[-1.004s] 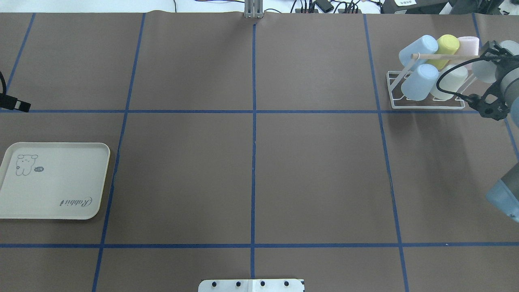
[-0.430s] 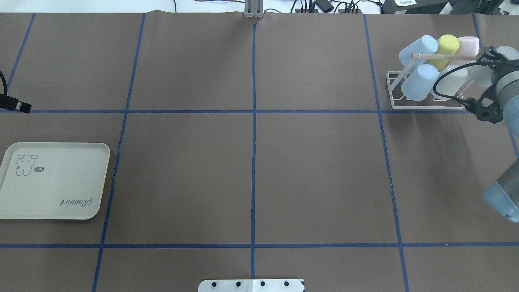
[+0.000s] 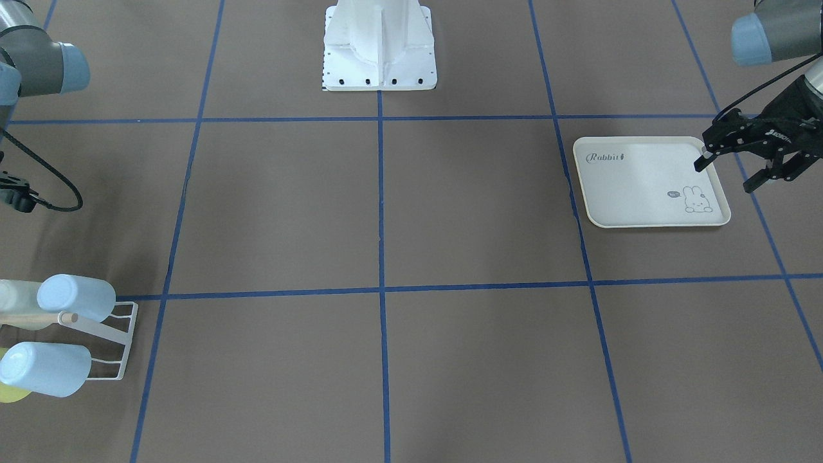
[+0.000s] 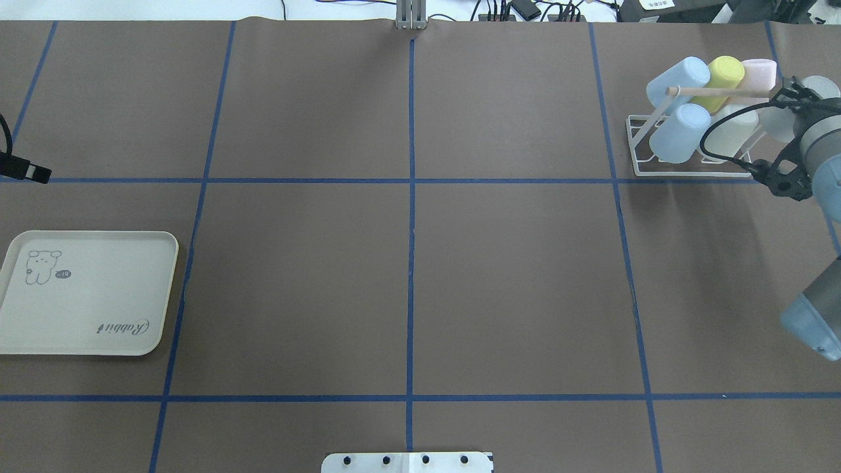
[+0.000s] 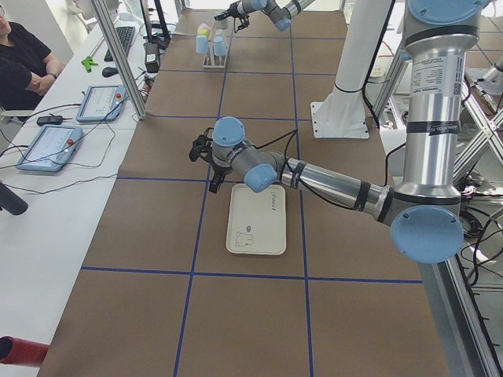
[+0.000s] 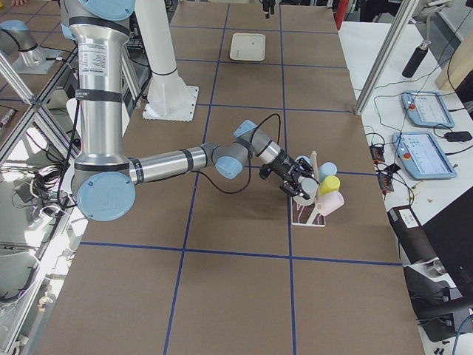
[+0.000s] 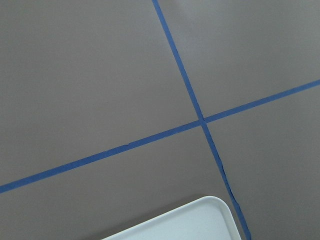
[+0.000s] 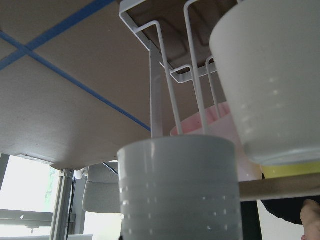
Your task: Transfer IKEA cup to right arm and place on rack
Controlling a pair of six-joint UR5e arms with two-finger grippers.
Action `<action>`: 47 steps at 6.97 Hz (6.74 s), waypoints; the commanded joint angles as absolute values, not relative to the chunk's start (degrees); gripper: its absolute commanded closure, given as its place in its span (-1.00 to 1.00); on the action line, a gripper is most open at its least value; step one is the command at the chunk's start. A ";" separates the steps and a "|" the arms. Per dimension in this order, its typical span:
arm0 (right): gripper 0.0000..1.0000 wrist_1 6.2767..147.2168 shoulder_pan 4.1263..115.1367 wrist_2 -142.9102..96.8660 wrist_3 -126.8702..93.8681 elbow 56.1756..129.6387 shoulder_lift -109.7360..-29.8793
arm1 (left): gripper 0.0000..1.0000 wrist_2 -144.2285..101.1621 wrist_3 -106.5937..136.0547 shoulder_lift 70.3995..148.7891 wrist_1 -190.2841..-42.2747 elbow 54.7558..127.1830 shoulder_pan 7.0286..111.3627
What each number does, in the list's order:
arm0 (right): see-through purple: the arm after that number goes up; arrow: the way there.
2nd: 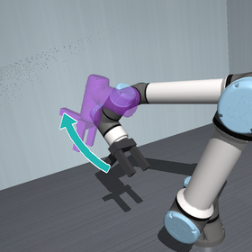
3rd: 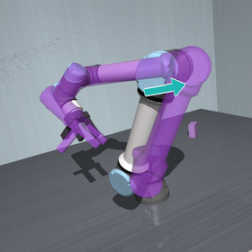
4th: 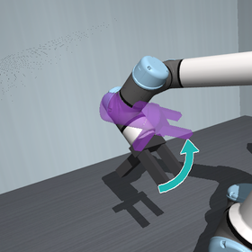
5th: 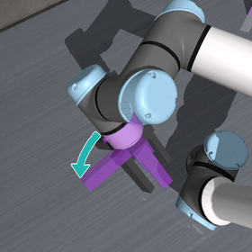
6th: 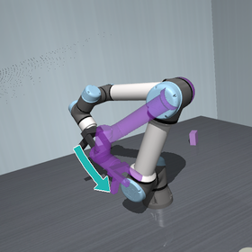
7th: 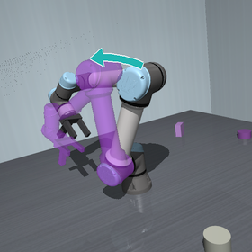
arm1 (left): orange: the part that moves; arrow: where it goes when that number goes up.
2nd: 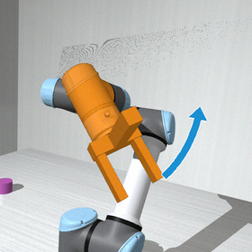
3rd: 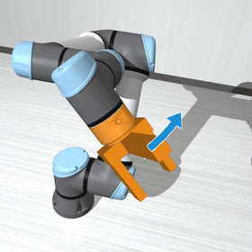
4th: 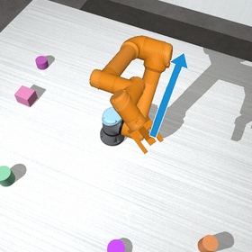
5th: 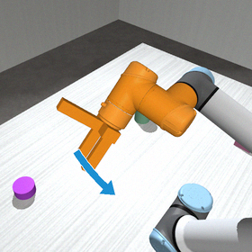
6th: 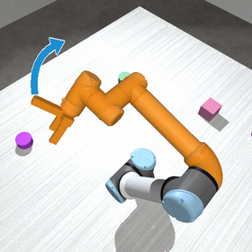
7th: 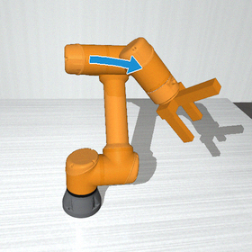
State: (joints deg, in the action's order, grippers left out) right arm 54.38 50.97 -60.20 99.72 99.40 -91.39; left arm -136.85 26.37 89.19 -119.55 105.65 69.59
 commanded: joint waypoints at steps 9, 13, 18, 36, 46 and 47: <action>-0.95 54.40 49.83 -58.89 100.02 97.03 -89.03 | -1.00 -136.85 26.46 89.38 -119.53 105.47 69.52; -0.97 54.40 49.83 -58.97 99.14 98.51 -87.64 | -1.00 -136.85 26.46 89.30 -119.62 105.64 69.61; -0.98 57.63 60.71 -78.34 54.10 99.76 -87.09 | -1.00 -136.85 26.37 89.12 -119.71 106.08 69.70; -1.00 89.56 89.47 -131.39 -4.31 105.80 -101.52 | -1.00 -132.53 -5.89 80.33 -102.82 102.48 91.14; -1.00 88.94 89.30 -132.10 -4.92 105.91 -103.10 | -1.00 -132.10 -7.47 83.13 -93.42 98.09 91.14; -1.00 88.95 89.30 -132.19 -4.92 105.56 -103.10 | -1.00 -132.10 -7.47 85.84 -93.51 98.35 91.23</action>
State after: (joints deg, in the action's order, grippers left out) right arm 88.91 89.31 -132.04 -4.77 105.85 -103.08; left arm -132.04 -7.33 83.40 -93.66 98.21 91.16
